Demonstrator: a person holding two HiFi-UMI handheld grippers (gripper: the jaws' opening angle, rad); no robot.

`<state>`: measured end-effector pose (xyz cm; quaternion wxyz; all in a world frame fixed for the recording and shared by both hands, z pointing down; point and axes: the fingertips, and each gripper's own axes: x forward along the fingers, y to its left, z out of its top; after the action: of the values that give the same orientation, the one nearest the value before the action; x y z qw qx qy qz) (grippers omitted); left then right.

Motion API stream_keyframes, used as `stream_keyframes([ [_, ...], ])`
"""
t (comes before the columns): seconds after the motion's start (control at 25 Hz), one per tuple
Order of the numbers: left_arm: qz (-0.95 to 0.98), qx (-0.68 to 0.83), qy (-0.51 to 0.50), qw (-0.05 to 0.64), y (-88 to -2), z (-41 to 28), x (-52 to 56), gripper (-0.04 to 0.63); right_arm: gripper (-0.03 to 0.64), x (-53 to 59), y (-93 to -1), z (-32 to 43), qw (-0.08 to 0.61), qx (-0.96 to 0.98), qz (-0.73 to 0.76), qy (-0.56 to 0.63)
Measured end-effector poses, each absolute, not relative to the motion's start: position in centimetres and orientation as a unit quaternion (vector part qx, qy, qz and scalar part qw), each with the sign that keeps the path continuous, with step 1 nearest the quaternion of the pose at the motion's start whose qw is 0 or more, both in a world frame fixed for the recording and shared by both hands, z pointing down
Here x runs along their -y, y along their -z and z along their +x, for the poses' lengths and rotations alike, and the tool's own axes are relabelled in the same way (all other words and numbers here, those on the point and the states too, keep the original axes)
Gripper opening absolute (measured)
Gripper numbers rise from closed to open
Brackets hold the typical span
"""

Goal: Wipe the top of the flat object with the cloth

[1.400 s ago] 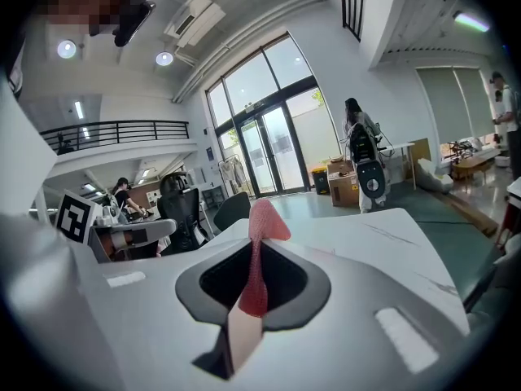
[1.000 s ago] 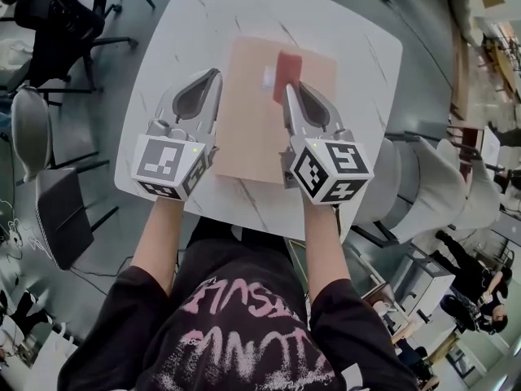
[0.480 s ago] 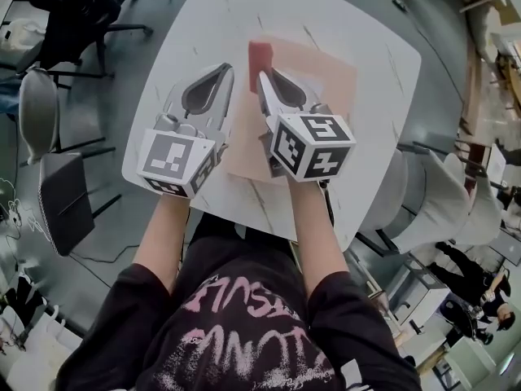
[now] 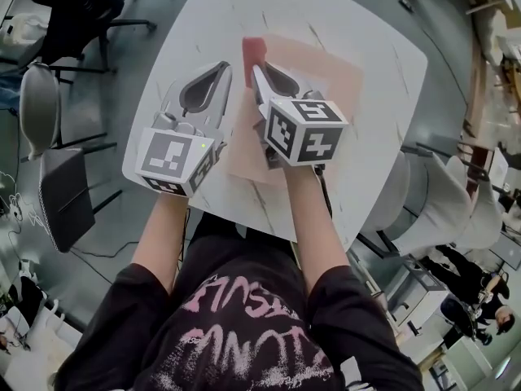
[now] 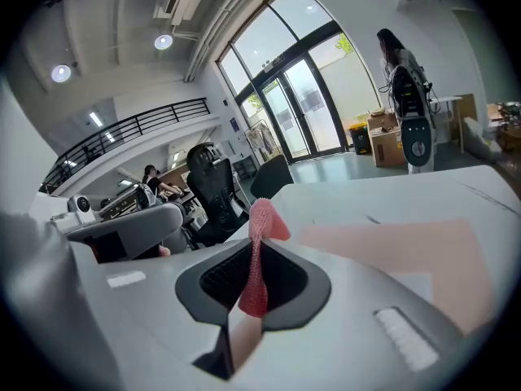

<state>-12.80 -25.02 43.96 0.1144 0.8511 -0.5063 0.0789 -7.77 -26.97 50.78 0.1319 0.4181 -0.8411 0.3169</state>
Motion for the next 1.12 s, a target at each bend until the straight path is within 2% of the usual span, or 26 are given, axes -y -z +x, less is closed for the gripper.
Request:
stream_keyframes([
  [0.36,0.856,0.497,-0.077,0.117,-44.1,-11.6,25.5,0.000,0.050,27.4,-52.5,-3.8,0.152,0.814,0.451,-0.333],
  [1.12,0.880,0.452,-0.080,0.121,-44.6,-6.5,25.6,0.001,0.049,25.9,-54.0,10.0,0.143,0.729,0.565,-0.360],
])
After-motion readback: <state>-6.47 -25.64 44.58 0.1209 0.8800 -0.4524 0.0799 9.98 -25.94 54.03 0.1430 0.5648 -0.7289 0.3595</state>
